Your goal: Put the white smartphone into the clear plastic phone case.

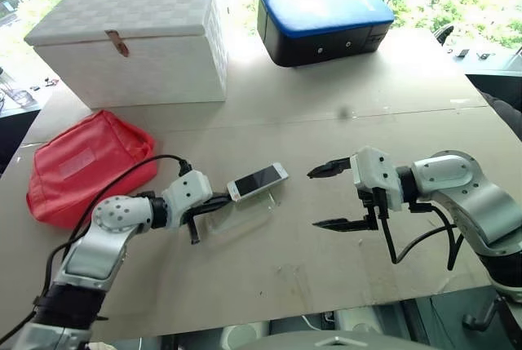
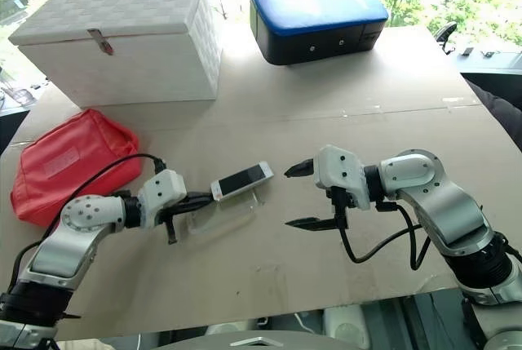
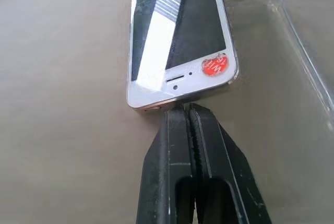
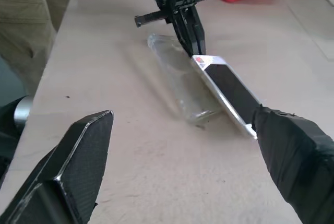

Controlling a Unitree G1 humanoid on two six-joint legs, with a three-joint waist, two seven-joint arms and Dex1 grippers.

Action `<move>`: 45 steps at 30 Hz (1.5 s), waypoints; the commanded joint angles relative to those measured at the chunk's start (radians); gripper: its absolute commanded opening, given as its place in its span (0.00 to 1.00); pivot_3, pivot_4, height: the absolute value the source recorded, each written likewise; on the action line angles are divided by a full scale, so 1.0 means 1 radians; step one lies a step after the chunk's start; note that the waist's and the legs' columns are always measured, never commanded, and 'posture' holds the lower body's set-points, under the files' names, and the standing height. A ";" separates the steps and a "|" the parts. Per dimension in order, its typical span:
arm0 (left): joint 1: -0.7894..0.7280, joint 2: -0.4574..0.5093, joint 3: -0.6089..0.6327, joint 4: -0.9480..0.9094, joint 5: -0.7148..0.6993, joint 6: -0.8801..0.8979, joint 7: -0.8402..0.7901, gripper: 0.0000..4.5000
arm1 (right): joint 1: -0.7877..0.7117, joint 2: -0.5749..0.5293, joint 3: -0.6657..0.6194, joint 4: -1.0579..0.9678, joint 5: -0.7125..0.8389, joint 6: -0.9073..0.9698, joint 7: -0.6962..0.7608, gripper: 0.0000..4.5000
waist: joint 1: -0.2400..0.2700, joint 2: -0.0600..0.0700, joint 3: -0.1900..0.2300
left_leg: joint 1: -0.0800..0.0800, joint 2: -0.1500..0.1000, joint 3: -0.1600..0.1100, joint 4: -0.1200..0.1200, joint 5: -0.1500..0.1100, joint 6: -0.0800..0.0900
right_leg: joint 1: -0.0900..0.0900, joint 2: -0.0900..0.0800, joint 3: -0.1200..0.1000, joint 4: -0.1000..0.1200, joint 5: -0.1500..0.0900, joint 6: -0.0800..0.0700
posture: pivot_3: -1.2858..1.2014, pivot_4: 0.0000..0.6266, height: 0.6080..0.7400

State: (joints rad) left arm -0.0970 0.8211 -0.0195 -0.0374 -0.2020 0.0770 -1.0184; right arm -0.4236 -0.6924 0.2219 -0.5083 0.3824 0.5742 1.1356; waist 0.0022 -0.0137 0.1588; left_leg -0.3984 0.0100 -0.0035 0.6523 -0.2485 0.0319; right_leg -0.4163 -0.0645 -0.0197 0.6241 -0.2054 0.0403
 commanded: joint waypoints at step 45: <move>0.465 -0.192 0.401 -0.532 -0.361 0.011 0.068 0.95 | -0.887 0.597 0.113 1.841 -0.512 -0.522 -0.021 1.00 | -0.019 -0.004 0.011 | 0.000 -0.001 0.003 -0.002 0.001 -0.002 | -0.002 -0.001 0.005 0.001 0.002 -0.003 | 0.52 0.24 1.00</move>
State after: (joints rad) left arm 0.3607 0.6323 0.3547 -0.5208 -0.5505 0.0997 -0.9659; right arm -1.2924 -0.0907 0.3439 1.3215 -0.1120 0.0222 1.1051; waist -0.0167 -0.0182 0.1699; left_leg -0.3983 0.0080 -0.0006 0.6500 -0.2480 0.0303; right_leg -0.4183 -0.0664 -0.0143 0.6254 -0.2035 0.0373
